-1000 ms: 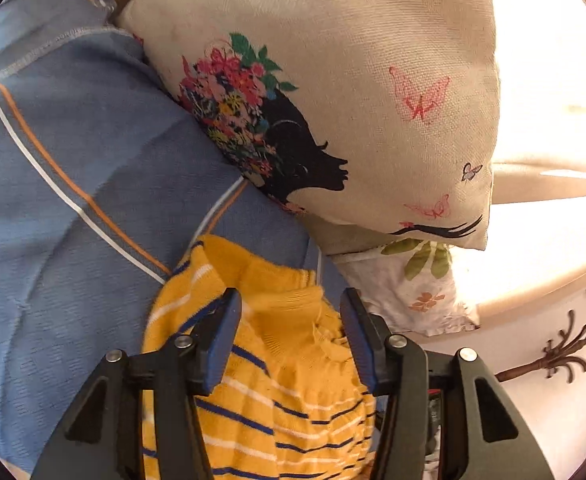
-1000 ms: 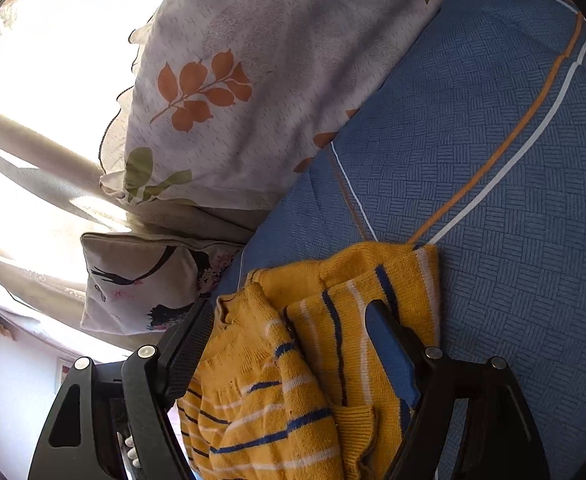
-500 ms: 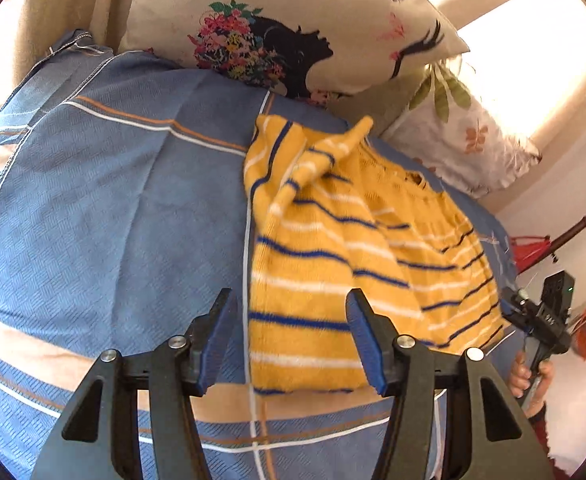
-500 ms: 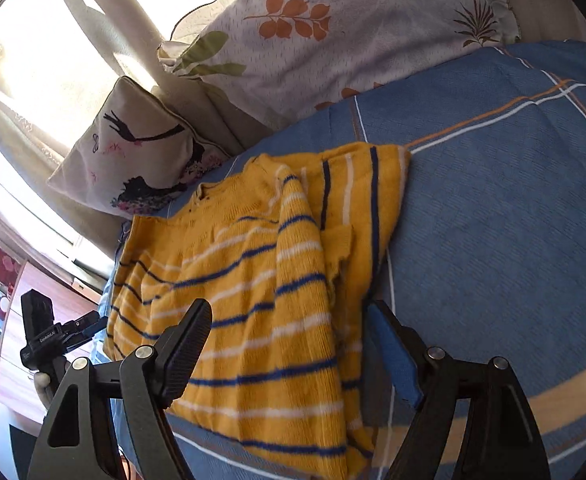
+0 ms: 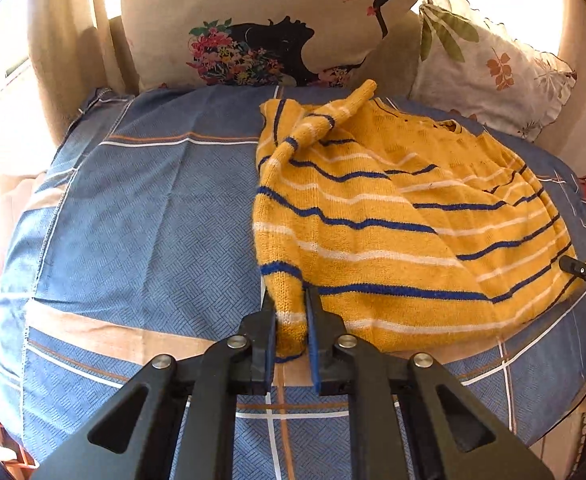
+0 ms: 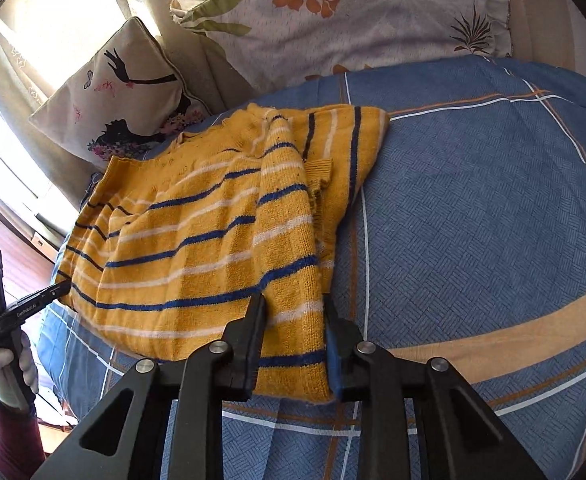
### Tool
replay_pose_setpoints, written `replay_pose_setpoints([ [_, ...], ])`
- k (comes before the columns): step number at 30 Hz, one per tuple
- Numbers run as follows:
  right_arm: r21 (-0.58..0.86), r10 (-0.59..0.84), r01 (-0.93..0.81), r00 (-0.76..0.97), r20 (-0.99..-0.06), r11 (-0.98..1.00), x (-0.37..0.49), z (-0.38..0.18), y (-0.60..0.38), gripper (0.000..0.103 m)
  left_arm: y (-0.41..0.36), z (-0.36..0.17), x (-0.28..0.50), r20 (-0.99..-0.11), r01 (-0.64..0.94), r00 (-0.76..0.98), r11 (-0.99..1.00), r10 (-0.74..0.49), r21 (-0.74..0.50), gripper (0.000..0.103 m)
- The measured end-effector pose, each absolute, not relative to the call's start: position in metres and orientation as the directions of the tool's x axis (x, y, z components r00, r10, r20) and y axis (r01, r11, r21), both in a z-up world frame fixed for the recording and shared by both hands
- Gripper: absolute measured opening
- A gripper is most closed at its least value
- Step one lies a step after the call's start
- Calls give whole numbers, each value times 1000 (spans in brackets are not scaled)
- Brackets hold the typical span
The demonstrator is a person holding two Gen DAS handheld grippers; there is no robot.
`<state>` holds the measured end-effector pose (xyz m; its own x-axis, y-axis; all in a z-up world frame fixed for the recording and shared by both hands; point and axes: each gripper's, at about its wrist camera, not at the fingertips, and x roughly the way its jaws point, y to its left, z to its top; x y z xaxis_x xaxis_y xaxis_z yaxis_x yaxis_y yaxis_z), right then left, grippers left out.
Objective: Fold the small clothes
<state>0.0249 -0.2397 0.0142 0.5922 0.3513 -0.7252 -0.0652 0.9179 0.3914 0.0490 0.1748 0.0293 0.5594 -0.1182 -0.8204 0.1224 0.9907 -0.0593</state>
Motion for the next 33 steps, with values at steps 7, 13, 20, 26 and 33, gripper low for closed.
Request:
replay_pose_setpoints([
  [7, 346, 312, -62, 604, -733, 936, 19, 16, -236, 29, 167, 29, 46, -821, 121, 566, 993, -76, -8, 13],
  [13, 304, 255, -27, 616, -745, 952, 21, 18, -241, 30, 192, 29, 43, -822, 78, 563, 996, -83, -47, 23],
  [20, 224, 169, -19, 721, -672, 974, 2, 63, -238, 35, 253, 53, 29, -775, -62, 631, 994, -31, -90, 24],
  [26, 268, 368, -255, 704, -607, 929, 40, 94, -155, 55, 226, 62, 41, -706, 56, 674, 967, -219, -247, 28],
  [33, 238, 463, -444, 514, -722, 864, 133, 68, -12, 48, 189, 15, 73, -763, 39, 613, 973, -203, -227, 29],
])
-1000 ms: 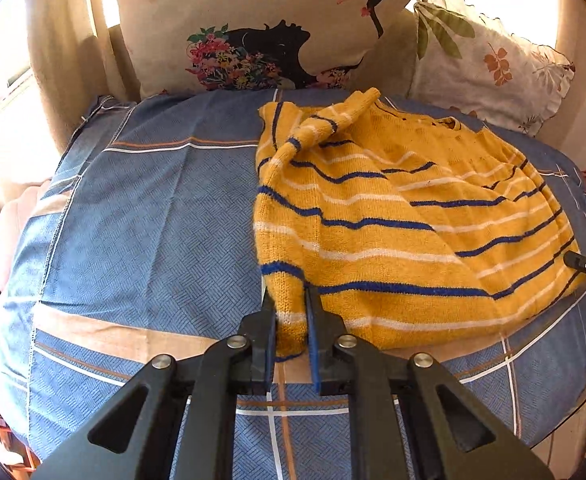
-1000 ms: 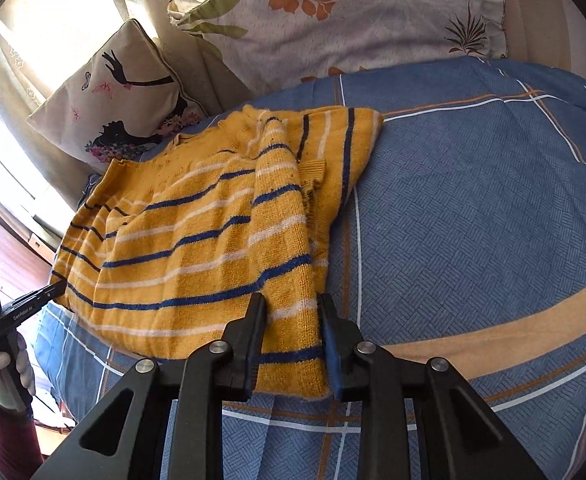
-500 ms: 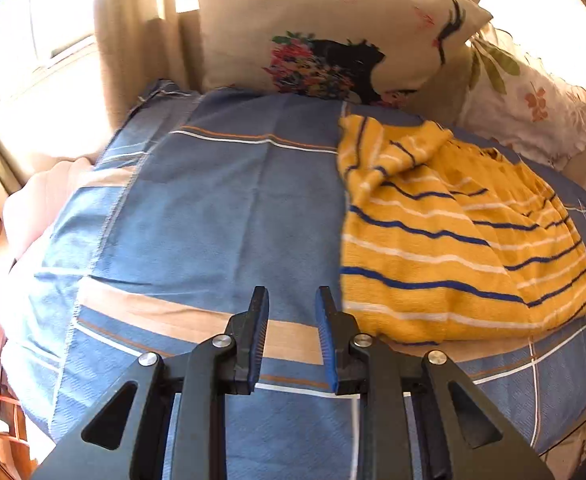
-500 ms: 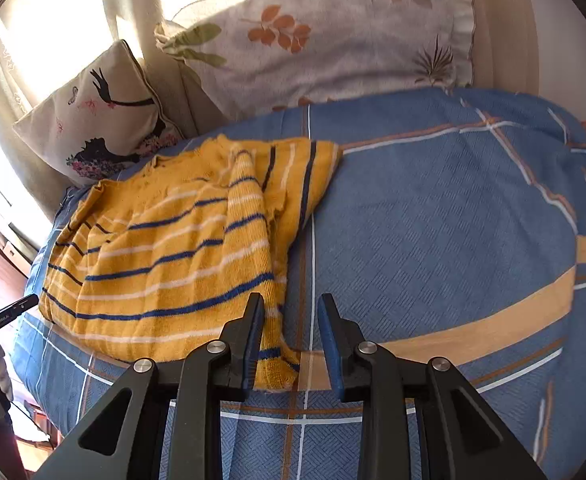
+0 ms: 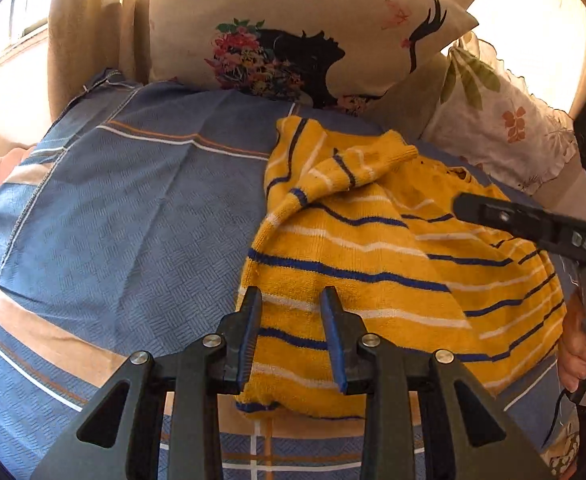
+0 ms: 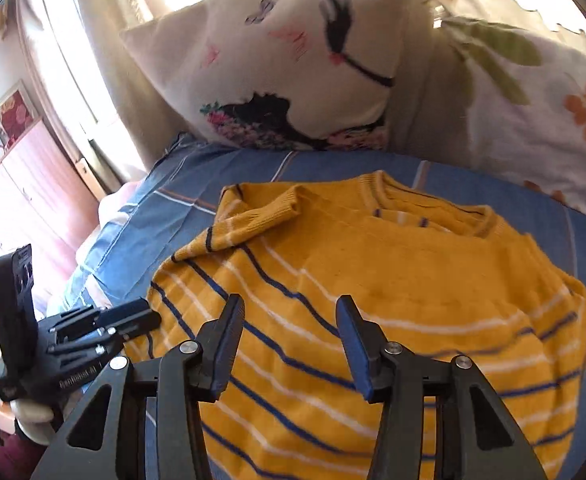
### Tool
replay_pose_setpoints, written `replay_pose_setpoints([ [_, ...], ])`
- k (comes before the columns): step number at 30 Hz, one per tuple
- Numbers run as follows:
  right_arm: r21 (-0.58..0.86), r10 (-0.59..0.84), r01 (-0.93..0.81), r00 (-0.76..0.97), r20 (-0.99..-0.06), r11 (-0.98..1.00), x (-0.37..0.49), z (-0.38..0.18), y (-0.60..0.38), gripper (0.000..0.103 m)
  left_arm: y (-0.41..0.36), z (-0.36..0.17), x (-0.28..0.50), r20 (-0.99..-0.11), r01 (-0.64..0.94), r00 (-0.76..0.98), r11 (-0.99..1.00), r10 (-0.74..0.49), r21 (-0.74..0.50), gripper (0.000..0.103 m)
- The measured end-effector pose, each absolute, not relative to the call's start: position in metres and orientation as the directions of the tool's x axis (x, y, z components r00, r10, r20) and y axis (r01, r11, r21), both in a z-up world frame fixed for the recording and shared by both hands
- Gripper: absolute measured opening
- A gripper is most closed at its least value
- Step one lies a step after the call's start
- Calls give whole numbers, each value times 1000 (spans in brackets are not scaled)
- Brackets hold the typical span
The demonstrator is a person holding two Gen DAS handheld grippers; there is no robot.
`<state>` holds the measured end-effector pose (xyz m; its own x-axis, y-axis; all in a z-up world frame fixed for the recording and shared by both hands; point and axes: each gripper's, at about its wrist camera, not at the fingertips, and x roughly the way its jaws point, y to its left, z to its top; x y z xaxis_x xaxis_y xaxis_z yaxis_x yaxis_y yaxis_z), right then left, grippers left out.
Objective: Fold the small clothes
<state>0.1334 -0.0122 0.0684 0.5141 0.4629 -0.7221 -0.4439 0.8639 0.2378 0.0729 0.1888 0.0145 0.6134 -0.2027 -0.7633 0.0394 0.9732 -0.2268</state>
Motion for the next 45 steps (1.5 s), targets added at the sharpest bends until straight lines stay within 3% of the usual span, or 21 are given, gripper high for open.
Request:
replay_pose_setpoints([
  [6, 110, 360, -481, 467, -808, 870, 202, 38, 63, 41, 189, 8, 68, -749, 39, 630, 972, -204, -232, 30],
  [15, -7, 276, -493, 499, -822, 870, 261, 25, 120, 41, 195, 7, 73, -724, 44, 645, 957, -246, -286, 30],
  [18, -12, 255, -462, 511, -821, 887, 267, 27, 117, 47, 197, 6, 72, -717, 48, 647, 952, -260, -302, 31],
  [21, 81, 329, -424, 553, -766, 902, 248, 47, 86, 48, 200, 5, 72, -707, 50, 650, 944, -279, -326, 31],
  [24, 173, 399, -415, 554, -731, 893, 222, 62, 40, 61, 199, 6, 72, -706, 51, 652, 945, -277, -324, 31],
  [26, 193, 394, -382, 564, -725, 904, 207, 64, 1, 64, 198, 6, 72, -706, 51, 654, 947, -272, -317, 31],
  [35, 134, 165, -96, 575, -801, 986, 177, 28, -184, 63, 199, 5, 72, -704, 51, 655, 945, -276, -323, 32],
  [37, 66, 56, -4, 598, -799, 998, 173, 32, -212, 47, 198, 5, 72, -706, 51, 655, 948, -269, -314, 32],
  [38, 32, -8, 56, 606, -795, 998, 169, 36, -223, 52, 198, 5, 72, -706, 51, 655, 949, -267, -312, 32],
  [39, 60, 2, 72, 621, -784, 996, 164, 40, -234, 65, 198, 5, 72, -706, 51, 656, 949, -268, -312, 32],
  [42, 147, 80, 49, 650, -756, 988, 144, 50, -249, 65, 198, 4, 73, -706, 51, 656, 948, -269, -314, 32],
  [45, 140, 114, -12, 656, -746, 990, 129, 48, -239, 65, 198, 4, 73, -707, 51, 656, 950, -265, -309, 32],
])
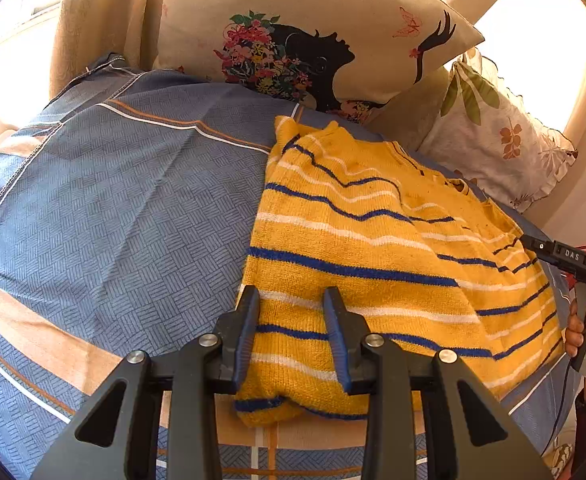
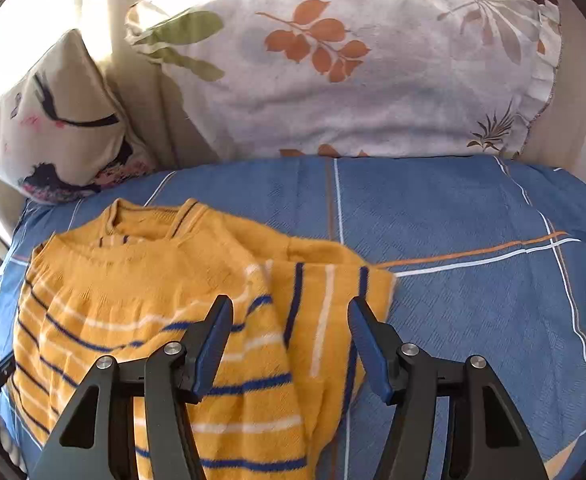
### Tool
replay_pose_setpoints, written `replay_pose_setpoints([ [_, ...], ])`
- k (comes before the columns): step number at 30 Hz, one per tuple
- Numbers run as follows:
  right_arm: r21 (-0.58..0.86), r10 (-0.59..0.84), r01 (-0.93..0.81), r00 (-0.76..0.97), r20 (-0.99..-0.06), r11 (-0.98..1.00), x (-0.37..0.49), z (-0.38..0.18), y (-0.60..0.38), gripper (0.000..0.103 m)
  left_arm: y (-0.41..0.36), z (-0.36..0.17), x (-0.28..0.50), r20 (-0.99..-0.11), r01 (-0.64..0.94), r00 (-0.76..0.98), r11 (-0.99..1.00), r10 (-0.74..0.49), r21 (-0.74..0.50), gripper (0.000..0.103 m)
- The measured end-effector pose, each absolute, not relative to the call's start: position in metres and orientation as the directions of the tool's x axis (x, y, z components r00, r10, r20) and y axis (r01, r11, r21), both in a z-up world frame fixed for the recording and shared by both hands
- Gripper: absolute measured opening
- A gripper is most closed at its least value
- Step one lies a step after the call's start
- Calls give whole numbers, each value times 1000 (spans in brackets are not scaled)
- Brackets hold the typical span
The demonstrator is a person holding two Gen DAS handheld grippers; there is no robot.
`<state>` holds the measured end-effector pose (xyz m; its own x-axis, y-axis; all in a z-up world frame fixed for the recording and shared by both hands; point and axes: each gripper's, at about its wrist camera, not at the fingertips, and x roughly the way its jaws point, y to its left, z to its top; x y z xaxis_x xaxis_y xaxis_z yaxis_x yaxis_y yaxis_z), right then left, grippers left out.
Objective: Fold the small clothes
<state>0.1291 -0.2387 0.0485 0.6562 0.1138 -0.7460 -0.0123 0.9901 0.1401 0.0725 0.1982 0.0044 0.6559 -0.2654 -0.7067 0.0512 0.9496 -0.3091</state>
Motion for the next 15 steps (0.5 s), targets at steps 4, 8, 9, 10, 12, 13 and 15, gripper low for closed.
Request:
replay_pose_setpoints([
  [4, -21, 10, -43, 618, -786, 999, 125, 25, -210, 63, 198, 4, 73, -706, 52, 656, 949, -266, -310, 32],
  [8, -29, -43, 33, 613, -789, 999, 125, 21, -225, 63, 198, 4, 72, -706, 52, 656, 950, -266, -309, 32],
  [9, -26, -47, 43, 609, -792, 999, 126, 22, -229, 63, 198, 4, 72, -706, 52, 656, 950, -266, -309, 32],
  [10, -33, -56, 48, 608, -792, 998, 126, 24, -230, 63, 197, 4, 72, -706, 51, 656, 950, -265, -309, 32],
  [12, -46, -66, 48, 611, -789, 998, 124, 24, -232, 63, 197, 4, 72, -706, 52, 656, 950, -266, -310, 33],
  [13, -59, -77, 49, 615, -785, 997, 124, 24, -232, 64, 197, 4, 72, -706, 52, 656, 950, -266, -309, 33],
  [15, -91, -105, 54, 625, -774, 994, 120, 27, -230, 65, 197, 4, 72, -706, 52, 656, 949, -266, -310, 33],
])
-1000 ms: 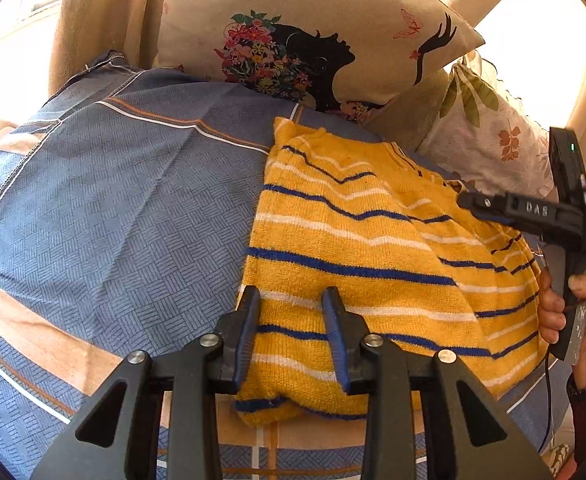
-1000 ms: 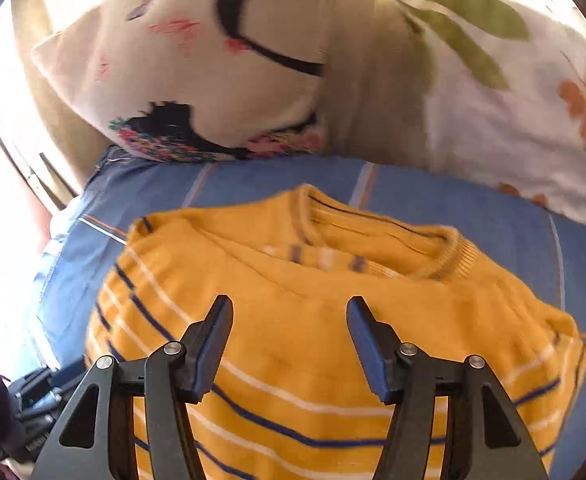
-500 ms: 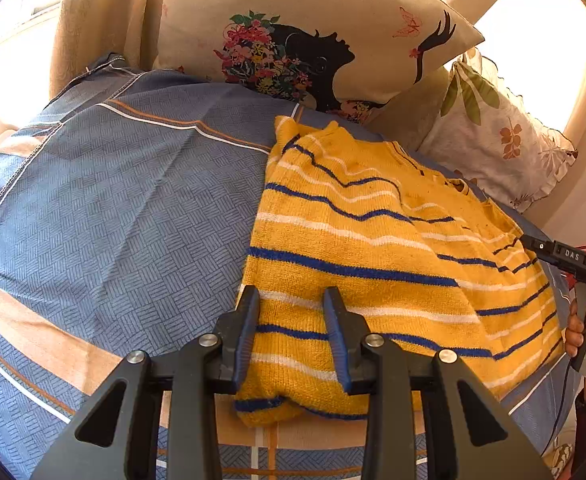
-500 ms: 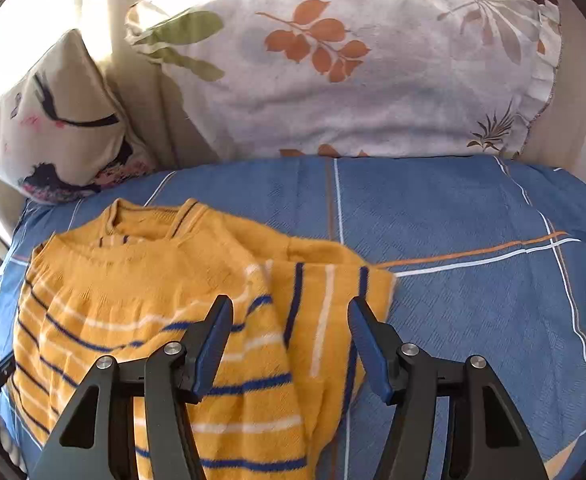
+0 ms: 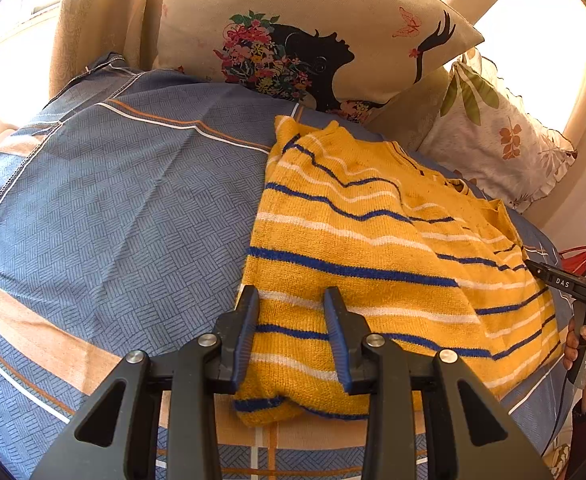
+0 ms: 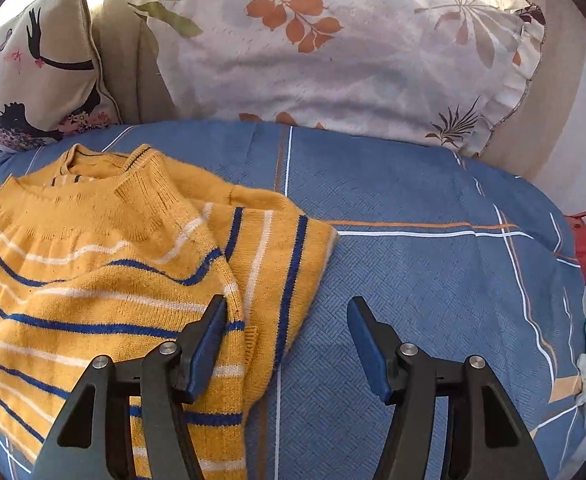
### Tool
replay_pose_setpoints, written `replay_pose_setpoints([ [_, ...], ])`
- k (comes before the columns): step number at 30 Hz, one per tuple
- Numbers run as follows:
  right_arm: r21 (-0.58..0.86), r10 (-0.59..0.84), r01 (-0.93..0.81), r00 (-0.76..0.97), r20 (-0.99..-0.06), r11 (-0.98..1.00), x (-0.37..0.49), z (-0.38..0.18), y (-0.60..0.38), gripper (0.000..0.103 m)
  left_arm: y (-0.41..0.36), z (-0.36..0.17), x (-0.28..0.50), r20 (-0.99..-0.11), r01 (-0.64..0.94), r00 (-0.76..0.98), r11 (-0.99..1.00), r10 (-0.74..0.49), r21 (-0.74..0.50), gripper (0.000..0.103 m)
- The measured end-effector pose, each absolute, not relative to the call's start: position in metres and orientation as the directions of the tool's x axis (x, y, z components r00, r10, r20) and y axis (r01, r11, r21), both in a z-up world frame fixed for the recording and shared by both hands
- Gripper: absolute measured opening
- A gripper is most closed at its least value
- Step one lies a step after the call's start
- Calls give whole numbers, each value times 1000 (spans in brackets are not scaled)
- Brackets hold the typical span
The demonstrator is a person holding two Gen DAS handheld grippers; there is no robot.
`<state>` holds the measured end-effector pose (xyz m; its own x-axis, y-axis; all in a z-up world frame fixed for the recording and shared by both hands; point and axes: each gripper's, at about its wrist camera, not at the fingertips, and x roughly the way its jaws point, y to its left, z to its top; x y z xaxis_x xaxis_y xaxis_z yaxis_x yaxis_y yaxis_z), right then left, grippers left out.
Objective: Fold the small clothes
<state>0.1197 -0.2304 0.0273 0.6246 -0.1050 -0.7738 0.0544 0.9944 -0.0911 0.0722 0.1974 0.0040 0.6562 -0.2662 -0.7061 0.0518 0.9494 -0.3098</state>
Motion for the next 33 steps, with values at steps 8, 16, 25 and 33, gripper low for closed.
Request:
replay_pose_setpoints([
  [8, -188, -183, 63, 656, -732, 980, 100, 38, -224, 66, 197, 4, 72, -706, 52, 656, 950, -265, -308, 33],
  [16, -334, -323, 119, 677, -661, 935, 75, 51, -224, 68, 197, 4, 72, -706, 53, 656, 950, -266, -309, 33],
  [25, -316, -293, 110, 725, -623, 942, 38, 75, -219, 77, 197, 4, 72, -706, 53, 657, 950, -266, -309, 33],
  [33, -317, -268, 84, 754, -600, 945, 22, 83, -205, 80, 196, 3, 72, -707, 55, 656, 951, -264, -304, 34],
])
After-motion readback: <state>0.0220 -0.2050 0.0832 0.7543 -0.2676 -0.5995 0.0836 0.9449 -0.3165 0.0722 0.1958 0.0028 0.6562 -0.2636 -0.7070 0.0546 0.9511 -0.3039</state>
